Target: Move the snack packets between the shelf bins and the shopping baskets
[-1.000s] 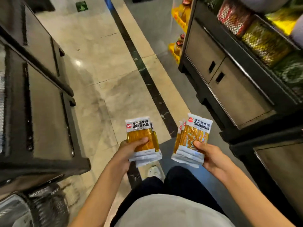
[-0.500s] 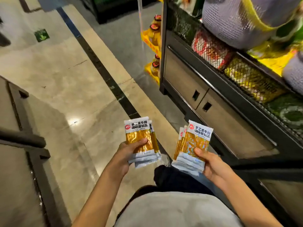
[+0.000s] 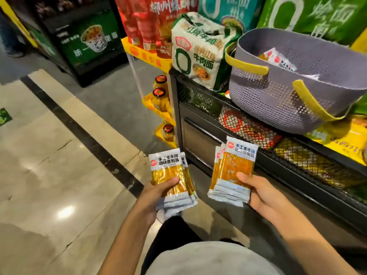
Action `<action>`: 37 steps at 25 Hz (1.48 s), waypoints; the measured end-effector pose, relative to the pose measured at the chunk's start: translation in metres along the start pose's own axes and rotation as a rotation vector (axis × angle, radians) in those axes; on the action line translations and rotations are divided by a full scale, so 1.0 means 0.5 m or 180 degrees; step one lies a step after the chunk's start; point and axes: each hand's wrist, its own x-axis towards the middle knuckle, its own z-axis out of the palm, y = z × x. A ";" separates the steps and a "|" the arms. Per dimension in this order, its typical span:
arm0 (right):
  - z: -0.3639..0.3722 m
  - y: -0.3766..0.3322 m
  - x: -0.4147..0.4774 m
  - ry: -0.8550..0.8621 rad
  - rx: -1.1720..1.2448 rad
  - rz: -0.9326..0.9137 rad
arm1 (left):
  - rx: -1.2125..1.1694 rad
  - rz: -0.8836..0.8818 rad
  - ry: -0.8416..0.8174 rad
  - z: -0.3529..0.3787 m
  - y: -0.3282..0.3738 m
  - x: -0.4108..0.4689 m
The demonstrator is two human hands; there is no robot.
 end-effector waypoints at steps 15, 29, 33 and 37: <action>0.124 -0.540 -0.090 0.0937 0.0252 -0.2425 | 0.1234 0.1389 -0.2748 0.501 0.614 0.192; -0.073 -0.556 0.087 0.2540 -0.3313 -0.0912 | 0.5369 0.2873 -0.1261 0.667 0.501 0.318; -0.064 -0.553 0.082 0.2911 -0.3272 -0.1031 | 0.5242 0.3083 -0.1327 0.663 0.502 0.316; -0.066 -0.555 0.086 0.3171 -0.3145 -0.1611 | 0.4535 0.3529 -0.1492 0.657 0.508 0.326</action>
